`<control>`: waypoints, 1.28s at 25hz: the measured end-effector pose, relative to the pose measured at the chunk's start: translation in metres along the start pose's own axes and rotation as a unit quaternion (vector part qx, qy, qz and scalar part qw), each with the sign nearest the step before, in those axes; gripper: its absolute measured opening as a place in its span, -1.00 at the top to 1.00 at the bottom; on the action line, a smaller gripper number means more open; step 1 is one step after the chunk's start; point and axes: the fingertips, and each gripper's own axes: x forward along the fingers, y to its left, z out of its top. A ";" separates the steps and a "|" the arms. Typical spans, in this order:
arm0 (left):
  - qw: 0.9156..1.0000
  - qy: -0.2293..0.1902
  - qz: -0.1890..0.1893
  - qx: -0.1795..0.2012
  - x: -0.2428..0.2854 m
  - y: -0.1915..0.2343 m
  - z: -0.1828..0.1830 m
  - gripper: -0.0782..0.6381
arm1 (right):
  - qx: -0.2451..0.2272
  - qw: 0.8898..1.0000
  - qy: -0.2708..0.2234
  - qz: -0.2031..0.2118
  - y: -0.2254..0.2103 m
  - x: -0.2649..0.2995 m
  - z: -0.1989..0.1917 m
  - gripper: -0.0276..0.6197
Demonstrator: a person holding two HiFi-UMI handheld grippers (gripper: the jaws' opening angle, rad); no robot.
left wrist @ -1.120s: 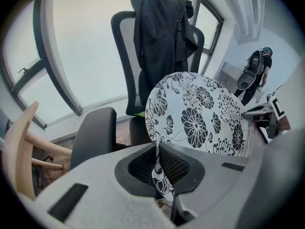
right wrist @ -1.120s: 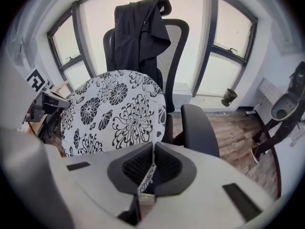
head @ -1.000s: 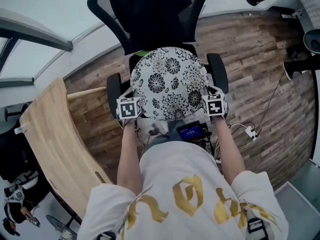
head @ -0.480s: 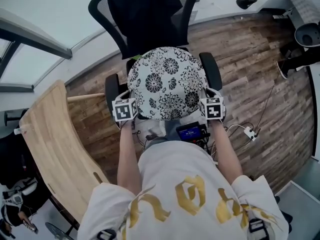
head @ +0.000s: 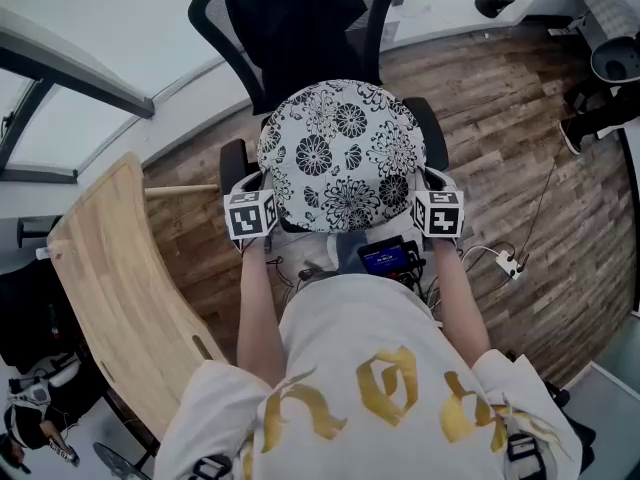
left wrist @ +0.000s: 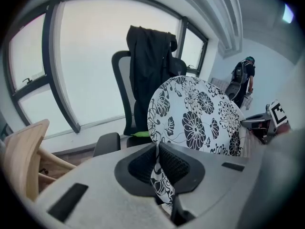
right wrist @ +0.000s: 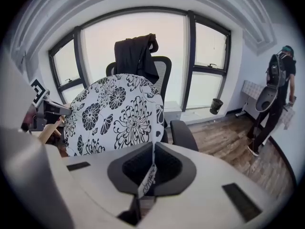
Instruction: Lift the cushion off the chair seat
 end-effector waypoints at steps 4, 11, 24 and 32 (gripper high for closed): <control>1.000 -0.010 -0.001 0.008 -0.010 -0.005 0.002 0.71 | 0.008 1.000 -0.013 0.001 0.000 -0.011 0.000 0.86; 1.000 -0.015 -0.008 0.025 -0.015 -0.011 0.007 0.71 | 0.010 1.000 -0.017 0.005 -0.003 -0.014 0.006 0.86; 1.000 -0.022 -0.003 0.011 -0.021 0.004 0.002 0.71 | 0.004 1.000 -0.025 0.005 0.009 -0.023 0.016 0.86; 1.000 -0.021 -0.006 0.005 -0.018 0.005 0.001 0.71 | 0.004 1.000 -0.026 0.005 0.007 -0.022 0.018 0.86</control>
